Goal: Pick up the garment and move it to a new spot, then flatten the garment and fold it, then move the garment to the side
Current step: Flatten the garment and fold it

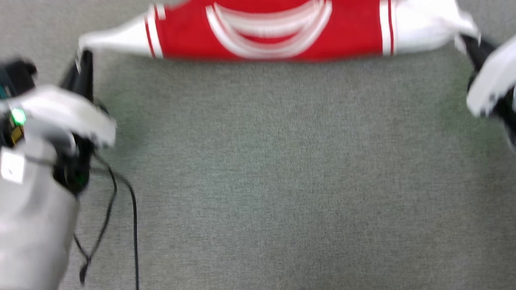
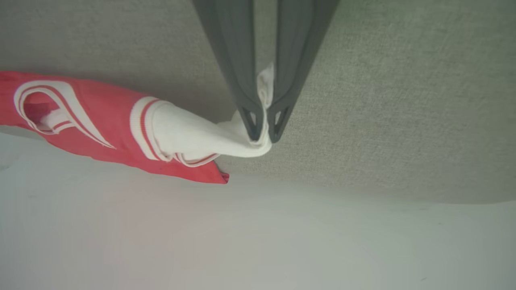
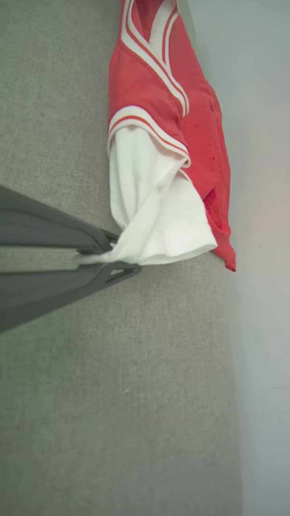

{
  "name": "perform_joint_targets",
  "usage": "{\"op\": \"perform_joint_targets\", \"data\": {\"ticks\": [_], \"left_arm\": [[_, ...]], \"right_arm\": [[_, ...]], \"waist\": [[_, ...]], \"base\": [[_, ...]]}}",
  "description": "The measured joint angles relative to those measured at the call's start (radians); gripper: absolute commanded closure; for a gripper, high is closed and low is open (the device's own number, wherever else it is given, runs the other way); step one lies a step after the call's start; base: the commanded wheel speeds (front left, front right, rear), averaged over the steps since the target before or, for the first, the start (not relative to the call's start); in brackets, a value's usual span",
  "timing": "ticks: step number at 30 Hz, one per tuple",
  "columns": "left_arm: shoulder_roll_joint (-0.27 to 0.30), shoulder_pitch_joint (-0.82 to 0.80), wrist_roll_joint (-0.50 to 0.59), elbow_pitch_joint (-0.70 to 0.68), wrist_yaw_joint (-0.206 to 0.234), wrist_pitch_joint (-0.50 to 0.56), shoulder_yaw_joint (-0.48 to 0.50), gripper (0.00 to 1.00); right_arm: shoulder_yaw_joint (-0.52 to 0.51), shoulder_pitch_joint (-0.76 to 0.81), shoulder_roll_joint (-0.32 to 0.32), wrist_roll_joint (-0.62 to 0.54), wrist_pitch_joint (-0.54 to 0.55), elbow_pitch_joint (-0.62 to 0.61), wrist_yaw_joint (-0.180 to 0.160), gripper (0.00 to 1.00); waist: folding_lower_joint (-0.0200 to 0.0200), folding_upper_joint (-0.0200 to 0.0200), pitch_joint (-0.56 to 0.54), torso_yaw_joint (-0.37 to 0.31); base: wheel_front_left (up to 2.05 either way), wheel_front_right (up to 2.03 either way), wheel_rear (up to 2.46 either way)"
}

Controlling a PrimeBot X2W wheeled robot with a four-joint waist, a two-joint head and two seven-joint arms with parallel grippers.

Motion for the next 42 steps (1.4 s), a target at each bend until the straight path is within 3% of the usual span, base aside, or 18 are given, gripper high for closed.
{"op": "perform_joint_targets", "data": {"ticks": [5,18,28,33,35,36,42], "left_arm": [[0.012,0.195,-0.003,-0.089,0.008,-0.001,0.007,1.0],[0.061,0.662,-0.032,-0.358,0.145,0.016,0.012,1.0],[0.102,0.964,-0.071,-0.601,0.28,0.094,-0.009,1.0],[0.109,1.015,-0.087,-0.683,0.307,0.114,-0.014,1.0],[0.112,1.017,-0.086,-0.702,0.315,0.115,-0.013,1.0],[0.116,1.016,-0.086,-0.712,0.315,0.115,-0.014,1.0],[0.129,0.994,-0.064,-0.753,0.31,0.128,-0.028,1.0]], "right_arm": [[-0.044,0.227,0.004,0.028,0.049,-0.131,0.0,1.0],[-0.185,0.766,0.115,-0.002,0.18,-0.442,0.0,1.0],[-0.254,1.067,0.194,-0.014,0.264,-0.581,0.0,1.0],[-0.247,1.156,0.202,-0.054,0.276,-0.626,0.0,0.99],[-0.236,1.163,0.202,-0.043,0.267,-0.631,0.0,0.51],[-0.228,1.163,0.202,-0.029,0.258,-0.63,0.0,0.0],[-0.226,1.09,0.204,-0.034,0.117,-0.64,0.0,0.0]], "waist": [[0.0,0.0,-0.082,0.008],[-0.0002,0.0,-0.293,0.031],[-0.0003,0.0,-0.402,0.063],[-0.0002,0.0,-0.419,0.084],[-0.0002,0.0,-0.421,0.087],[-0.0002,0.0,-0.421,0.088],[-0.0001,0.0,-0.404,0.093]], "base": [[0.0,0.0,0.0],[0.0,0.0,0.0],[0.0,0.0,0.0],[0.0,0.0,0.0],[0.0,0.0,0.0],[0.0,0.0,0.0],[0.0,0.0,0.0]]}}
